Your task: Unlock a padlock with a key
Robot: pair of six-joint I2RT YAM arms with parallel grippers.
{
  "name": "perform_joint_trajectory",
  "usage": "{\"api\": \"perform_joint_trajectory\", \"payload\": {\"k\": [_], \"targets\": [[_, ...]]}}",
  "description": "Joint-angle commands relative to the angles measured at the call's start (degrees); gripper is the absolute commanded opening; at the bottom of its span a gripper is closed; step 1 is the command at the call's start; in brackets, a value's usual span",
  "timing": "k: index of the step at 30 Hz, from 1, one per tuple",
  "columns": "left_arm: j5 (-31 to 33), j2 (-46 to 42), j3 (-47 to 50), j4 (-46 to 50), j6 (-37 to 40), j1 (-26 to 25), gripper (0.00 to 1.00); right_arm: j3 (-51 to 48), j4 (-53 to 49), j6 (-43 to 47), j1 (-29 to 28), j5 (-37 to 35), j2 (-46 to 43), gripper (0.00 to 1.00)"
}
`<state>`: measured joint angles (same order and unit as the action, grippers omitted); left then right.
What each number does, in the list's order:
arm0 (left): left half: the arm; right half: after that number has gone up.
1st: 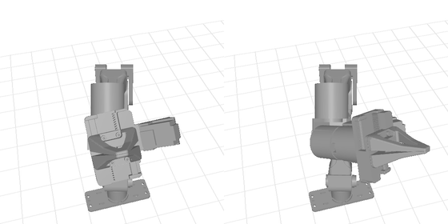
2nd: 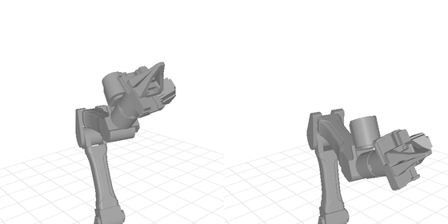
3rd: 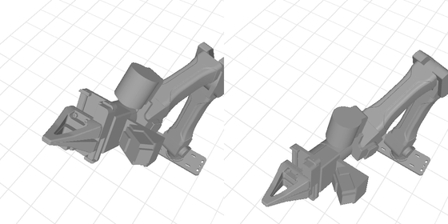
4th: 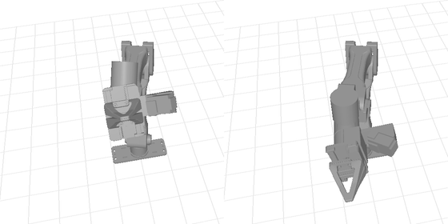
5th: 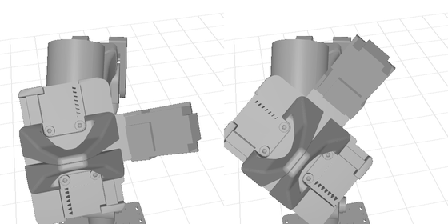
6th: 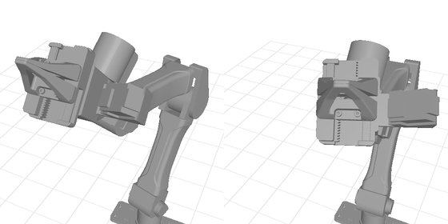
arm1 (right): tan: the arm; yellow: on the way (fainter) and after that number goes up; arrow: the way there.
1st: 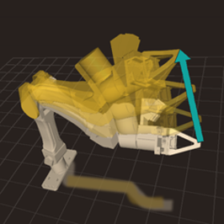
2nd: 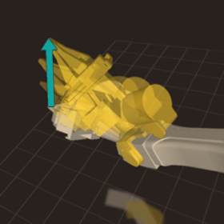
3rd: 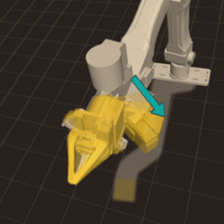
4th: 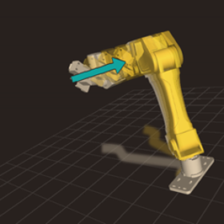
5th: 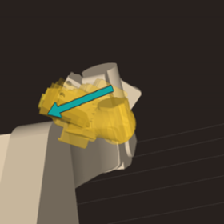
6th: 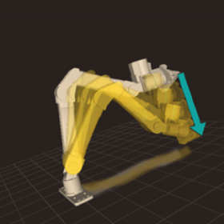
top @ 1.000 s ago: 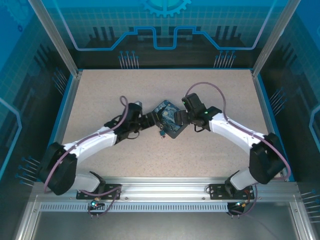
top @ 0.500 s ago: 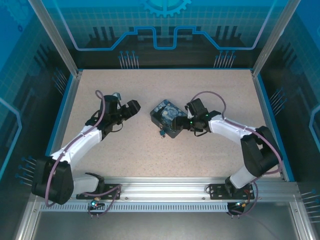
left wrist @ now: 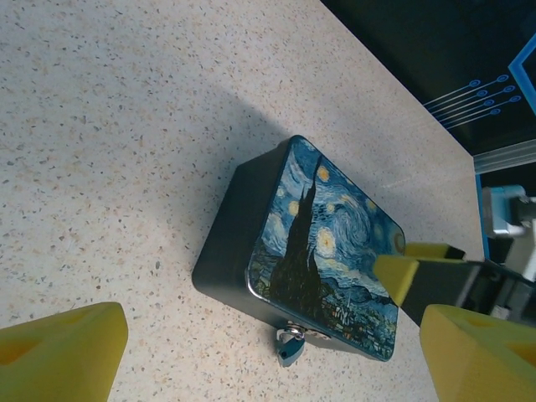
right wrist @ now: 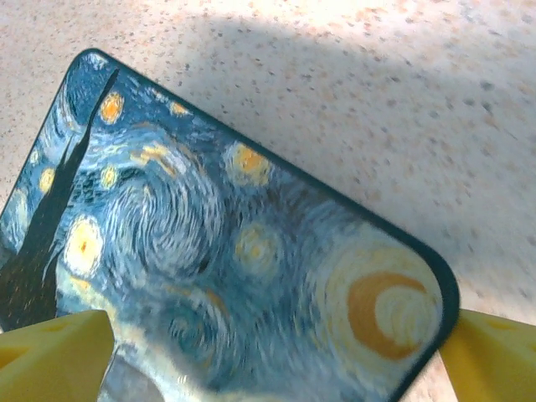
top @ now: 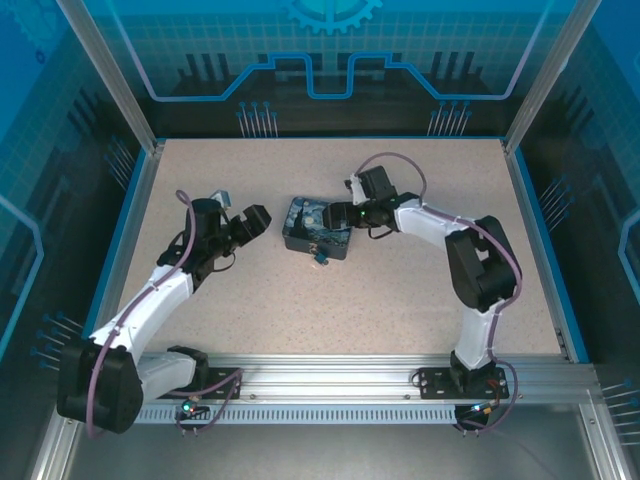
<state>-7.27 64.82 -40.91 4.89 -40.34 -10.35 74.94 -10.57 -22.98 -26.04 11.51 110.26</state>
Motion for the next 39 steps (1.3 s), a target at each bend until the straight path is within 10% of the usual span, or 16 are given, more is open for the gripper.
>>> {"api": "perform_joint_trajectory", "payload": {"k": [1,8,16,24,39], "targets": [[-3.35,1.18,0.75,-1.39,0.27,0.94,0.91,4.78,3.72,4.07,0.84,6.42,4.23,1.0],[-5.38,2.52,-0.55,-2.03,0.32,1.24,0.89,13.37,4.41,7.7,1.19,7.86,8.59,1.0],[-8.59,2.96,-2.1,-2.75,-0.62,2.03,0.89,20.66,-9.86,14.82,0.52,-12.49,4.0,1.0],[-14.47,9.64,-8.87,-3.28,0.29,2.79,0.86,2.67,-6.45,15.55,-5.8,-23.77,-12.91,1.0],[-14.51,33.32,-28.07,1.65,12.41,5.59,0.91,-24.08,1.86,3.38,-15.89,-20.68,-27.36,1.0]]}}
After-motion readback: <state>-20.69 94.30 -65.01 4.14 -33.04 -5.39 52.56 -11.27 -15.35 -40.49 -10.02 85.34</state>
